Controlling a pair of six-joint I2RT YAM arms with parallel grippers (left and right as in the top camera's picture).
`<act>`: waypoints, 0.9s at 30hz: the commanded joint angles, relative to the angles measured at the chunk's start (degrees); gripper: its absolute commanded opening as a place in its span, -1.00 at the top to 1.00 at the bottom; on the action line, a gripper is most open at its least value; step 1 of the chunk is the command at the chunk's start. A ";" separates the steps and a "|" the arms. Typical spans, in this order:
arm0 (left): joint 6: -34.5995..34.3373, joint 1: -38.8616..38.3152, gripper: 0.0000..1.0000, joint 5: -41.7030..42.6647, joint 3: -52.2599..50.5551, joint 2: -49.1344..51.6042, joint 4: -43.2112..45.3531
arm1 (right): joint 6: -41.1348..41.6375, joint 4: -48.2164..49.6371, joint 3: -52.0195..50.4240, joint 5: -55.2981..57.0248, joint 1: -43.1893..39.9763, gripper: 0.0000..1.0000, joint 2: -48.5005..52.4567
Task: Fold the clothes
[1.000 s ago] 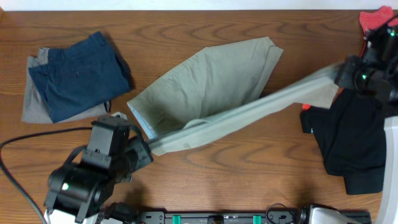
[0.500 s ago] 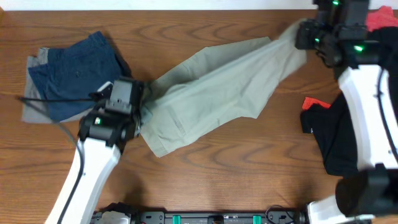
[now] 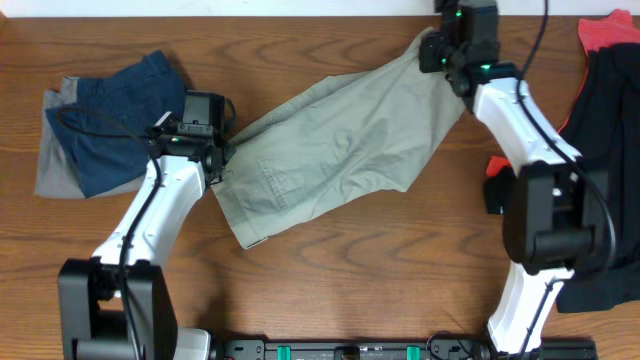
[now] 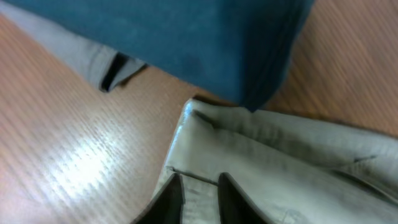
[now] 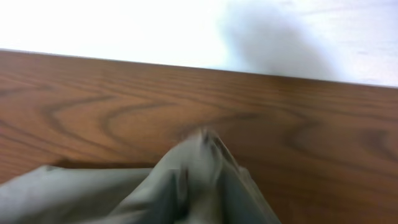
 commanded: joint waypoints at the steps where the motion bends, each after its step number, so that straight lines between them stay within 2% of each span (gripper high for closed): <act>1: 0.09 0.59 0.23 -1.95 0.33 0.96 1.57 | -0.22 1.38 1.09 1.20 1.70 -0.11 2.21; 4: 1.49 1.95 -0.01 -1.62 0.50 0.26 0.46 | -0.22 0.00 1.11 1.55 1.68 -0.32 2.23; 6: 3.54 3.08 -0.03 0.55 0.55 -0.61 -1.25 | -0.22 -1.88 1.11 1.68 1.40 -0.51 1.86; 7: 4.50 3.54 -0.03 2.29 0.55 -0.92 -2.27 | -0.22 -3.08 1.11 1.70 1.22 -0.53 1.53; 10: 5.79 4.37 -0.09 8.35 0.48 -1.09 -6.62 | -0.24 -7.85 1.11 1.75 0.81 -0.51 0.79; 14: 7.37 4.35 -0.35 13.84 -0.92 -1.07 -8.92 | -0.22 -15.06 1.11 1.73 0.46 -0.47 -1.03; 18: 8.35 4.35 -0.59 14.56 -2.25 -0.74 -8.85 | -0.24 -21.40 1.11 1.73 0.46 -0.49 -3.89; 24: 11.34 4.35 -0.59 16.72 -3.72 2.01 -7.63 | -0.22 -28.28 1.11 1.73 0.46 -0.52 -9.38; 27: 11.39 4.35 -0.58 17.55 -4.68 3.98 -6.86 | -0.22 -30.47 1.11 1.75 0.46 -0.43 -11.45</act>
